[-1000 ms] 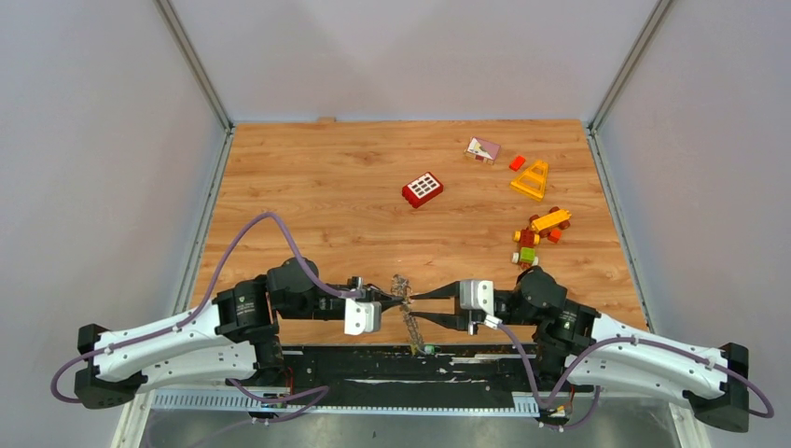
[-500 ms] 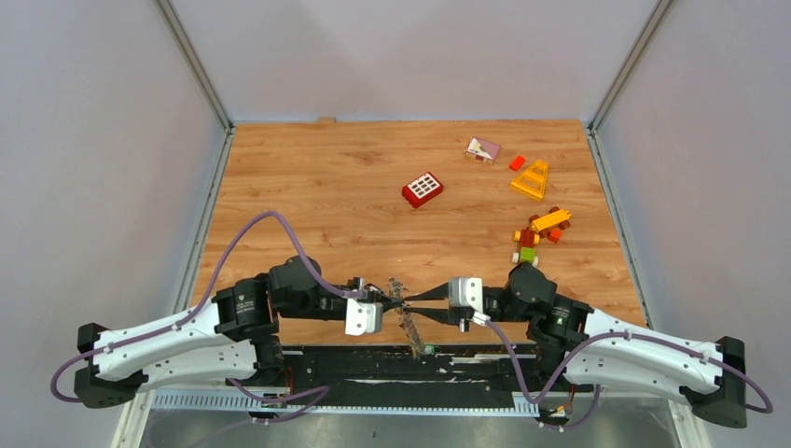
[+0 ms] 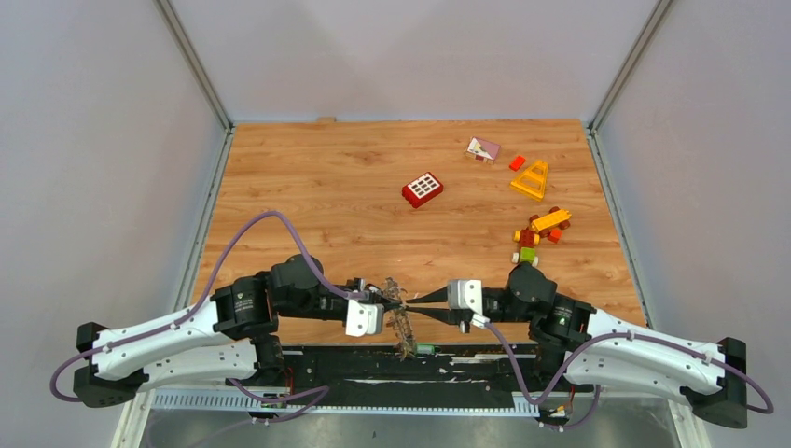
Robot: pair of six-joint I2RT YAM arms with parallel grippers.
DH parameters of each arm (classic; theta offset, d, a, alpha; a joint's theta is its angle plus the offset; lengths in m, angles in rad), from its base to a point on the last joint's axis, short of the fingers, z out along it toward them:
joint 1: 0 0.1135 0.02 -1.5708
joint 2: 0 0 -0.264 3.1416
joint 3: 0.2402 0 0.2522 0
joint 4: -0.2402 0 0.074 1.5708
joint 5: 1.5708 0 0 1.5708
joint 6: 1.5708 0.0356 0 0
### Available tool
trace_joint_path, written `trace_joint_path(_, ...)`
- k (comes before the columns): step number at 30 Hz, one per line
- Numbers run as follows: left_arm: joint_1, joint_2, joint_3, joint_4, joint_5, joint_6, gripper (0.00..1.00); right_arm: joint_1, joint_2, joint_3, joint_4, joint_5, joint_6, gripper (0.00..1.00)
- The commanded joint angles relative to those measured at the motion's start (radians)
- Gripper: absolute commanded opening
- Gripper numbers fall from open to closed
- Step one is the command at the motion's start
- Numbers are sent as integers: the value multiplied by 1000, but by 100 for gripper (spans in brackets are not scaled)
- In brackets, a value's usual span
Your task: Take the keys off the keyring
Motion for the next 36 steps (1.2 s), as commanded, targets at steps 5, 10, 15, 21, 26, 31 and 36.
trace_joint_path(5,-1,-11,70,34,30,26,0,1,-19,43,-23,3,-15,12)
trace_joint_path(10,-1,-2,74,37,41,28,0,0,-15,43,-13,1,-16,17)
trace_joint_path(15,-1,8,76,34,52,24,0,0,-13,41,0,-2,-15,19)
trace_joint_path(21,-1,16,82,26,66,23,0,0,-12,41,1,-2,-17,18)
trace_joint_path(26,-1,21,87,21,83,29,0,-1,-11,40,3,0,-20,17)
trace_joint_path(31,-1,34,96,3,110,37,0,0,-9,44,0,2,-26,15)
trace_joint_path(36,-1,36,98,-3,123,42,0,-1,-8,44,-1,7,-26,13)
